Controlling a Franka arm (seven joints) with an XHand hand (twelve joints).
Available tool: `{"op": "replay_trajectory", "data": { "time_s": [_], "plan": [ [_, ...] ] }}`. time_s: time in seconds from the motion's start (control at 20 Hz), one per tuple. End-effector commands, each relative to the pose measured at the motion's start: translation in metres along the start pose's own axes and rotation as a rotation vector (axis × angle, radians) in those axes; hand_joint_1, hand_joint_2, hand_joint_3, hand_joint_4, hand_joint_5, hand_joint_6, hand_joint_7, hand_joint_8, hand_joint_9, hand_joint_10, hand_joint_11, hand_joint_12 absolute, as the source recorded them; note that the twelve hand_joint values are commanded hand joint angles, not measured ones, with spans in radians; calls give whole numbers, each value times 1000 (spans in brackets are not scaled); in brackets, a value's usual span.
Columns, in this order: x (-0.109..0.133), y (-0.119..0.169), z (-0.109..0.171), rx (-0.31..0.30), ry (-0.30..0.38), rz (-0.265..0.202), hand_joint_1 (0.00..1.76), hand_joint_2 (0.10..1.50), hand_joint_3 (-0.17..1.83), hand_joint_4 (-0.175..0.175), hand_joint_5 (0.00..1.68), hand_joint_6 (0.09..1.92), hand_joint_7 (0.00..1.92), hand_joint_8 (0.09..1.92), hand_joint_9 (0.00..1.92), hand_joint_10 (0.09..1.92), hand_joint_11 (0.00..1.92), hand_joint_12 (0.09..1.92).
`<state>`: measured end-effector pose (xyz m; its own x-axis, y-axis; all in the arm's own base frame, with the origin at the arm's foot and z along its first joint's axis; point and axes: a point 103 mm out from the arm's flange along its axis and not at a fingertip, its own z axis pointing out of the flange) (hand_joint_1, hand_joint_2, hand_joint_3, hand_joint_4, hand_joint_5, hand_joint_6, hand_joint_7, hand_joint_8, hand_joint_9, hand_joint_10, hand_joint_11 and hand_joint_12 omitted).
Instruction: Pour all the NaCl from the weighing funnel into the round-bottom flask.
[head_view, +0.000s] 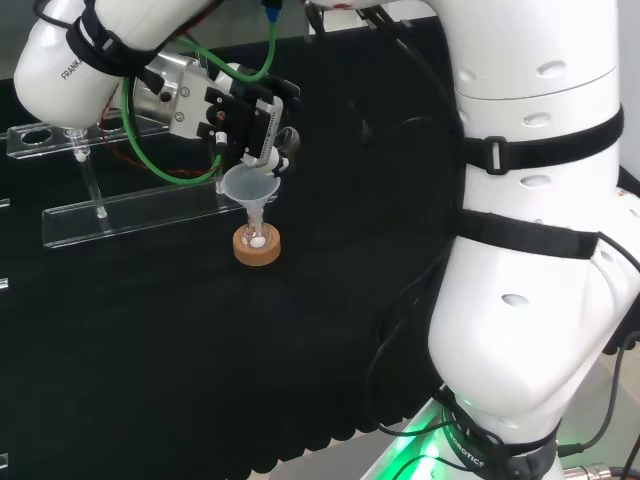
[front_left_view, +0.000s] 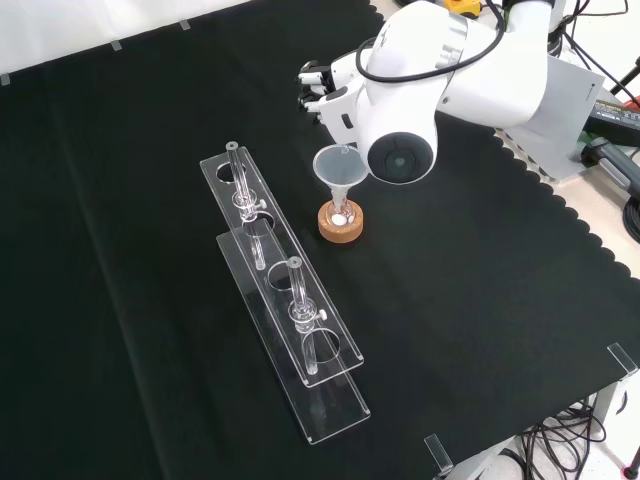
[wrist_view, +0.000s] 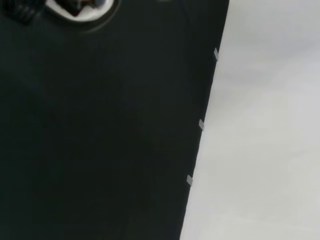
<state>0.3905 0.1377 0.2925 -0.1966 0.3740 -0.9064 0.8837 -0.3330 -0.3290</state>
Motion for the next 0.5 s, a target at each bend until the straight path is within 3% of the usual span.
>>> {"op": "replay_trajectory", "data": {
  "time_s": [0.05, 0.5],
  "plan": [
    [-2, -2, -4, 10, -39, 19, 1100, 699, 621, 175, 1214, 765, 637, 633, 980, 285, 730, 1052],
    [0, -5, -14, 10, -85, 29, 1101, 698, 621, 175, 1215, 762, 637, 634, 978, 284, 726, 1052]
  ]
}}
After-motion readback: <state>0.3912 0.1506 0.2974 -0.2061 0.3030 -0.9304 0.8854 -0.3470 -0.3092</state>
